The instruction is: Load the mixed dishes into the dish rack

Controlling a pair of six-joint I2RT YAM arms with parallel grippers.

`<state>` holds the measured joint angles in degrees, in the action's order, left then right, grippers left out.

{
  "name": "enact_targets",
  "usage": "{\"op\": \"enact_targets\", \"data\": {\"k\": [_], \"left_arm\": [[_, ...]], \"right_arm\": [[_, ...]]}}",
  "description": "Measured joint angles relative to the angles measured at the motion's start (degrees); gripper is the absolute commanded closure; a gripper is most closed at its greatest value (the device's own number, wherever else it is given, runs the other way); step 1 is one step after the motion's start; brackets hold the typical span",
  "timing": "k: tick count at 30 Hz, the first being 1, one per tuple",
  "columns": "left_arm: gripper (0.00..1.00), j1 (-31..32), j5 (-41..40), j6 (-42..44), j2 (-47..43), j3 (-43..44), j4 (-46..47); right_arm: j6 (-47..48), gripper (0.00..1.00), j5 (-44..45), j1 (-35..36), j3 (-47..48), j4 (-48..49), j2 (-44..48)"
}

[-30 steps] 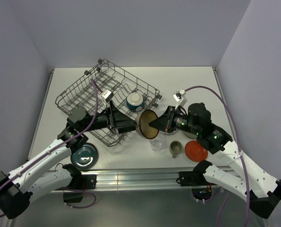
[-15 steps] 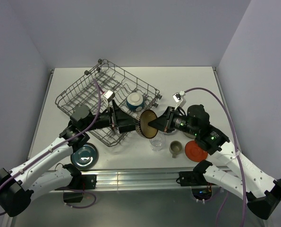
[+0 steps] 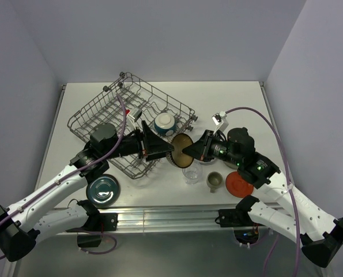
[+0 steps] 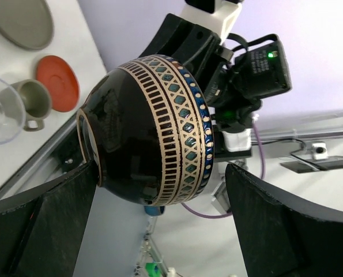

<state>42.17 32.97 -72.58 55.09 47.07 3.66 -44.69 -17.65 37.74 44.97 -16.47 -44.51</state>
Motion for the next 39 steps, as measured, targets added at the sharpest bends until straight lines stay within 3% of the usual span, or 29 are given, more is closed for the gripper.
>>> {"op": "enact_targets", "data": {"k": [13,34,39], "left_arm": [[0.09,4.2,-6.9,6.1,3.3,4.4,-8.4],[0.18,4.3,-5.3,5.4,0.9,1.8,-4.0],[0.28,4.3,-4.9,5.2,0.9,1.8,-3.7]], "right_arm": [[1.7,1.0,1.7,0.0,0.2,-3.4,-0.2],[1.3,1.0,-0.2,0.0,0.0,-2.2,1.2],[1.2,1.0,-0.4,-0.1,0.0,-2.2,1.5]]}}
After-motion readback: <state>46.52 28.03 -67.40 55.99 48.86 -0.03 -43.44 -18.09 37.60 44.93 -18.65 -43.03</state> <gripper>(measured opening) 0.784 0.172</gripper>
